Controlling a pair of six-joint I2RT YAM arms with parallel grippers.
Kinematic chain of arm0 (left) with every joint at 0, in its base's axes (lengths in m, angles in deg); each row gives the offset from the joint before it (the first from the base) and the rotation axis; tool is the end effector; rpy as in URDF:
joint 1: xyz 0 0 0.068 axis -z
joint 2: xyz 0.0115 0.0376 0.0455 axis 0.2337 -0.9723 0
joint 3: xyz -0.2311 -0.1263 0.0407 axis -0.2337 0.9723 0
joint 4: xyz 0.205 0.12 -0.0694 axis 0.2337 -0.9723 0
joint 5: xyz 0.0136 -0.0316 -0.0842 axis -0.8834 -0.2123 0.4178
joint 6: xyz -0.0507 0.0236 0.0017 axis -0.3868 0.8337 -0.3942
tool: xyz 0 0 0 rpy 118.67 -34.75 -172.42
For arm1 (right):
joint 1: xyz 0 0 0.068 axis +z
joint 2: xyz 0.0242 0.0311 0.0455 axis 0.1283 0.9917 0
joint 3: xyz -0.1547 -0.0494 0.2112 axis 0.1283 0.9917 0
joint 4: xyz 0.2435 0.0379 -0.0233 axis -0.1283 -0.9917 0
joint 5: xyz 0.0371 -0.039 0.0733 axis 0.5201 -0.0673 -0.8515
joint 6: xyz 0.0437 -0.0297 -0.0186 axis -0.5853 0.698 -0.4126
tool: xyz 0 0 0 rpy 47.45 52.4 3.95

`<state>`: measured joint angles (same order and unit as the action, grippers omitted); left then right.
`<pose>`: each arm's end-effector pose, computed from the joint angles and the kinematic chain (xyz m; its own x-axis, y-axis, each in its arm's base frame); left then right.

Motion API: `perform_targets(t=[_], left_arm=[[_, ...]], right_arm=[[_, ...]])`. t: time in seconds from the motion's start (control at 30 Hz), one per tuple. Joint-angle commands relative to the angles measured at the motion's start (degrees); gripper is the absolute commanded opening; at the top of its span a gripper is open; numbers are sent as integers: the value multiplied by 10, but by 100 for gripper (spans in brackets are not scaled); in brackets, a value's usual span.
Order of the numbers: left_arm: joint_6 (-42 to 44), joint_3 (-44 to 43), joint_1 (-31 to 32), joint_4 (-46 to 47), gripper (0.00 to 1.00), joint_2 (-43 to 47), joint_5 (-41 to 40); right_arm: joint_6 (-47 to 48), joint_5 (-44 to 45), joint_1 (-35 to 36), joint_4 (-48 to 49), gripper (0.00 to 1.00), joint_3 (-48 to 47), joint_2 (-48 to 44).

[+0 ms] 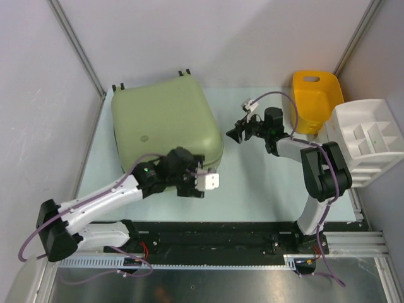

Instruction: Open, take out, and arrange the luggage

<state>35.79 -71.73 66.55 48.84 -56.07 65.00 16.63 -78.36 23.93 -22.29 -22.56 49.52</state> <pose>0.1328 -0.1774 0.2551 0.2740 0.8537 -0.4429 0.8856 -0.0444 0.4623 0.3611 0.1334 0.2030 -0.1768 -0.1617 -0.9709 -0.8399 0.5390 0.0632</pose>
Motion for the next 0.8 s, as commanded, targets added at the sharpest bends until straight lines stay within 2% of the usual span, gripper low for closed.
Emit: perform_targets(t=[0.0,0.1,0.13,0.2,0.23,0.27,0.3,0.33,0.37,0.43,0.57,0.63,0.77], left_arm=[[-116,-135,1,-24,100,26,74],[-189,-216,-13,-30,100,-4,56],[-204,-258,-45,-30,100,-14,54],[-248,-304,-99,-32,100,-51,72],[-265,-354,-168,-32,100,-67,83],[-301,-382,-206,-33,100,-109,112],[-322,-413,-242,-33,99,-133,119],[-343,-479,-306,-32,98,-162,121],[-380,-514,-333,-33,96,-188,120],[-401,-615,-395,-31,96,-269,108],[-458,-793,-471,-32,94,-420,55],[-507,-891,-523,-32,93,-508,92],[-512,-988,-566,-13,89,-615,82]], right_arm=[[9,69,-21,-65,70,-28,-79],[7,85,-29,-146,73,-28,-117],[-1,90,-30,-167,77,-28,-126],[-29,90,-32,-235,80,-28,-145],[-43,89,-32,-255,82,-28,-161],[-58,84,-31,-289,83,-26,-169],[-78,78,-27,-311,84,-25,-175],[-94,76,-21,-322,85,-21,-189],[-103,74,-16,-340,85,-11,-195],[-119,64,5,-348,85,4,-210],[-130,55,51,-354,86,42,-245],[-140,49,79,-355,86,58,-250],[-129,54,125,-341,87,82,-266]])
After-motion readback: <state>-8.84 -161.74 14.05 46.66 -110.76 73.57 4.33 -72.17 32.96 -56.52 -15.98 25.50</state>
